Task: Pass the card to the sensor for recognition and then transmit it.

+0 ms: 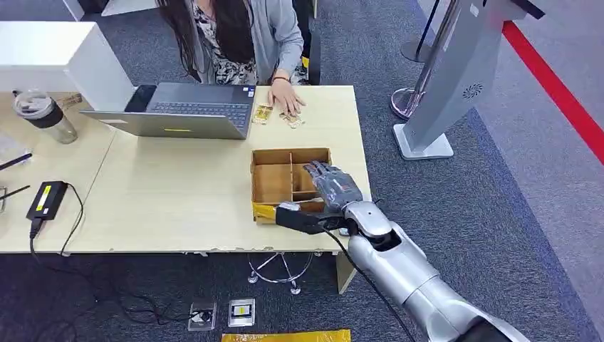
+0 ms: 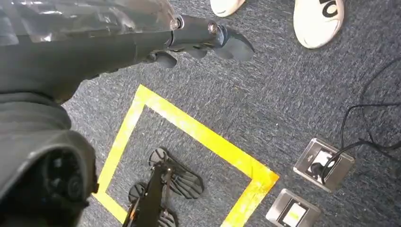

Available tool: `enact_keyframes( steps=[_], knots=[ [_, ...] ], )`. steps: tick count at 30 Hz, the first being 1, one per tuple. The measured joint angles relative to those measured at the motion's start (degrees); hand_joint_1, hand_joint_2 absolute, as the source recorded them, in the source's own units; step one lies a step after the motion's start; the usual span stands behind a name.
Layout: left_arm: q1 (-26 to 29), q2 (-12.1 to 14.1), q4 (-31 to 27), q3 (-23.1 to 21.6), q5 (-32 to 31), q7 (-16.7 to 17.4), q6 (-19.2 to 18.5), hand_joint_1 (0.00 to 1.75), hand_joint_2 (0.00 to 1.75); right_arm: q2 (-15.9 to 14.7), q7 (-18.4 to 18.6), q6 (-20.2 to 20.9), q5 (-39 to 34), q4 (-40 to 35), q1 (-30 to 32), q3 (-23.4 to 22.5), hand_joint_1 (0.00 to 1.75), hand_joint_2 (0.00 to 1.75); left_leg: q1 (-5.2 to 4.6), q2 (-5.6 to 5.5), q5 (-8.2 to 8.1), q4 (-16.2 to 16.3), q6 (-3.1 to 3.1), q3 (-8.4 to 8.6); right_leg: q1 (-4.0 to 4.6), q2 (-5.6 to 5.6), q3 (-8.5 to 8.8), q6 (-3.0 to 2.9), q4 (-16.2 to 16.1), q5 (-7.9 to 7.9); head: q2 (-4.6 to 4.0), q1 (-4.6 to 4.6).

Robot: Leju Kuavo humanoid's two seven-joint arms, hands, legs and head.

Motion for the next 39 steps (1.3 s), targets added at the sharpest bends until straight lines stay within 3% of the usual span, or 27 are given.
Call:
enact_keyframes(
  steps=[23, 24, 30, 31, 32, 39],
  knots=[
    [0.0, 0.0, 0.0, -0.1, -0.2, 0.0, 0.0, 0.0, 0.0, 1.3, -0.1, -0.5, -0.1, 0.2, 0.0, 0.1, 0.0, 1.75, 0.0, 0.0, 0.0, 0.0, 0.0, 0.0, 0.0, 0.01, 0.0, 0.0, 0.0, 0.0, 0.0, 0.0],
    [0.0, 0.0, 0.0, -0.2, -0.2, 0.0, 0.0, 0.0, 0.0, 1.3, -0.1, -0.9, 0.0, 0.3, 0.0, 0.1, 1.75, 1.75, 0.0, 0.0, 0.0, 0.0, 0.0, 0.0, 0.0, 0.01, 0.0, 0.0, 0.0, 0.0, 0.0, 0.0],
    [0.0, 0.0, 0.0, -0.7, 0.1, 0.0, 0.0, 0.0, 0.0, 1.3, -0.2, -2.1, 0.4, 1.2, -0.1, 0.1, 1.75, 1.75, 0.0, 0.0, 0.0, 0.0, 0.0, 0.0, 0.0, 0.01, 0.0, 0.0, 0.0, 0.0, 0.0, 0.0],
    [0.0, 0.0, 0.0, -0.9, 0.1, 0.0, -0.1, 0.0, 0.0, 1.3, -0.2, -2.1, 0.4, 1.4, -0.1, 0.1, 0.16, 1.75, 0.0, 0.0, 0.0, 0.0, 0.0, 0.0, 0.0, 0.01, 0.0, 0.0, 0.0, 0.0, 0.0, 0.0],
    [0.0, 0.0, 0.0, -1.0, 0.1, 0.0, -0.1, 0.0, 0.0, 1.3, -0.2, -2.1, 0.5, 1.5, -0.1, 0.1, 0.03, 1.75, 0.0, 0.0, 0.0, 0.0, 0.0, 0.0, 0.0, 0.01, 0.0, 0.0, 0.0, 0.0, 0.0, 0.0],
    [0.0, 0.0, 0.0, -1.4, 0.2, 0.0, -0.2, 0.0, 0.0, 1.1, 0.1, -2.7, 1.0, 2.4, -0.1, 0.1, 0.0, 1.75, 0.0, 0.0, 0.0, 0.0, 0.0, 0.0, 0.0, 0.01, 0.0, 0.0, 0.0, 0.0, 0.0, 0.0]
  ],
)
